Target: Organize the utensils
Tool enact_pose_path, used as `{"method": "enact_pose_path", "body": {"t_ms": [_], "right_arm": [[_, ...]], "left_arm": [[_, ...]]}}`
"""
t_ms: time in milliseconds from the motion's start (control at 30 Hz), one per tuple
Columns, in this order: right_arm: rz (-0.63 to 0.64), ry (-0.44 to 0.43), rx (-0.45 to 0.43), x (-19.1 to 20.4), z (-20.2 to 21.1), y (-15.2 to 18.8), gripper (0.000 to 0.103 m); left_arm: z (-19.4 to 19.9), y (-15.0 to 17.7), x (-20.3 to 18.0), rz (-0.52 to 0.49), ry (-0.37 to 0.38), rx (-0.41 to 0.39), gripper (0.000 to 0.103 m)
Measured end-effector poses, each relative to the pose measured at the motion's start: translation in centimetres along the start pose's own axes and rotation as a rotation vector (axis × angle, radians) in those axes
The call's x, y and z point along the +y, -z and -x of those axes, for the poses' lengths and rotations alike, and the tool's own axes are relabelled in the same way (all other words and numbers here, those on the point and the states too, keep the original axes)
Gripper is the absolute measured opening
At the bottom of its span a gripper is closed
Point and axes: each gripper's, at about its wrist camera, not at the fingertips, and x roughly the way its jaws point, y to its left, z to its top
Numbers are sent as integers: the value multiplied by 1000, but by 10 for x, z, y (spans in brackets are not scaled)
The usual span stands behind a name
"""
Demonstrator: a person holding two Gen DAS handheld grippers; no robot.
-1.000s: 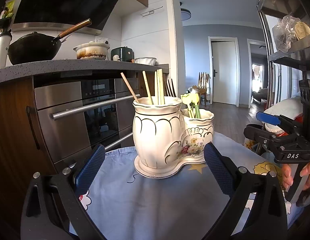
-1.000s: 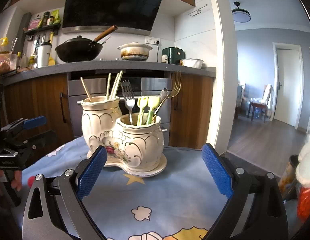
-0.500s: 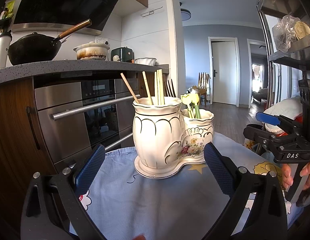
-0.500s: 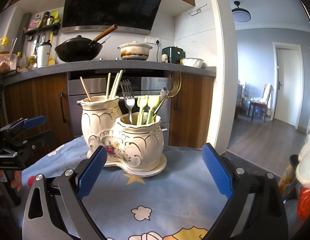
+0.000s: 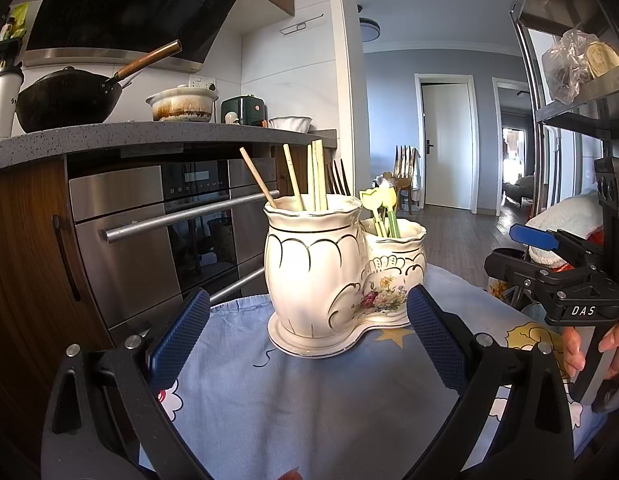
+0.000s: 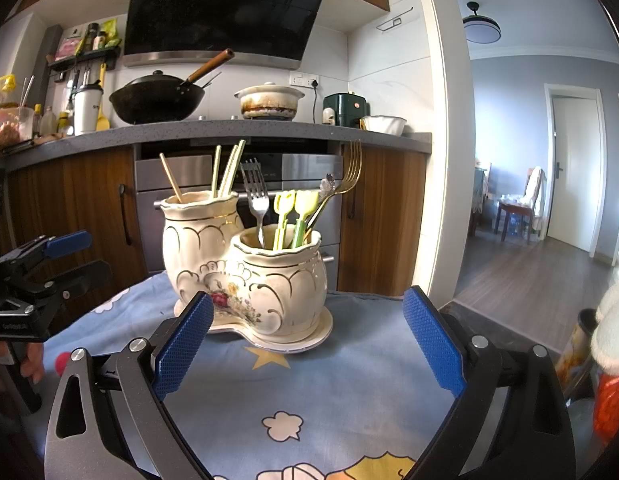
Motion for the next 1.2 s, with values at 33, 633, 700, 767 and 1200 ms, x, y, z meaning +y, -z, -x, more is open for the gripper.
{"method": "enact_pose_path", "body": {"t_ms": [33, 633, 700, 767, 1200], "right_arm": [[0, 0, 0, 0, 0, 0, 95], [0, 0, 0, 0, 0, 0, 95], [0, 0, 0, 0, 0, 0, 95], [-1, 0, 1, 0, 0, 0, 95], [-1, 0, 2, -1, 0, 0, 95]], "left_arm": [[0, 0, 0, 0, 0, 0, 97], [0, 0, 0, 0, 0, -1, 97], [0, 0, 0, 0, -1, 0, 97], [0, 0, 0, 1, -1, 0, 97], [-1, -2, 2, 9, -11, 17, 97]]}}
